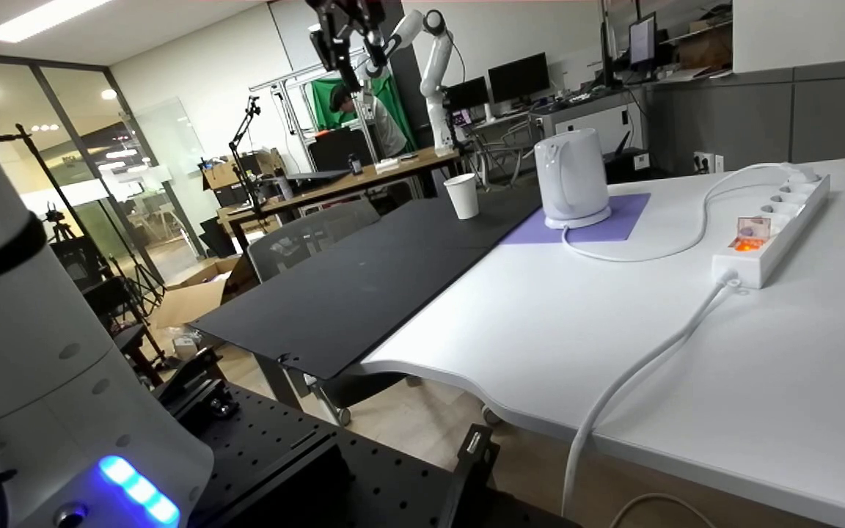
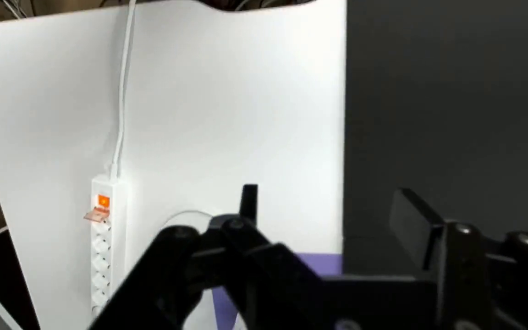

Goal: Turn on the white electric kettle

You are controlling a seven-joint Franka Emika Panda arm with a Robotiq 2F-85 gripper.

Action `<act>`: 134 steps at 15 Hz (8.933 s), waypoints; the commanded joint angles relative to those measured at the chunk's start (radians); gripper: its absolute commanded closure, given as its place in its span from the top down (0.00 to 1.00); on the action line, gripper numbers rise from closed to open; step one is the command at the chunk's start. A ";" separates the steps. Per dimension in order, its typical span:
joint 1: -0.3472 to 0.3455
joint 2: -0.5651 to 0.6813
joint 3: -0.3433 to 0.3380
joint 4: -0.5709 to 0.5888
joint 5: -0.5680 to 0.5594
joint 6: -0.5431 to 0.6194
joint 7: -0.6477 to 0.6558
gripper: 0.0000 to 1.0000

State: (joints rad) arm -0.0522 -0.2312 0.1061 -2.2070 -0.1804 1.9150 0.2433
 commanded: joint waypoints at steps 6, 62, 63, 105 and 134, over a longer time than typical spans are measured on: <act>-0.040 0.430 -0.142 0.487 -0.008 -0.057 -0.151 0.12; -0.149 1.327 -0.127 1.578 0.174 -0.445 -0.503 0.00; -0.149 1.330 -0.125 1.584 0.176 -0.446 -0.504 0.00; -0.112 1.306 -0.171 1.571 0.241 -0.255 -0.256 0.00; -0.130 1.374 -0.170 1.615 0.245 -0.317 -0.264 0.00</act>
State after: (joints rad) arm -0.1714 1.1185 -0.0745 -0.6384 0.0445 1.5720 -0.0350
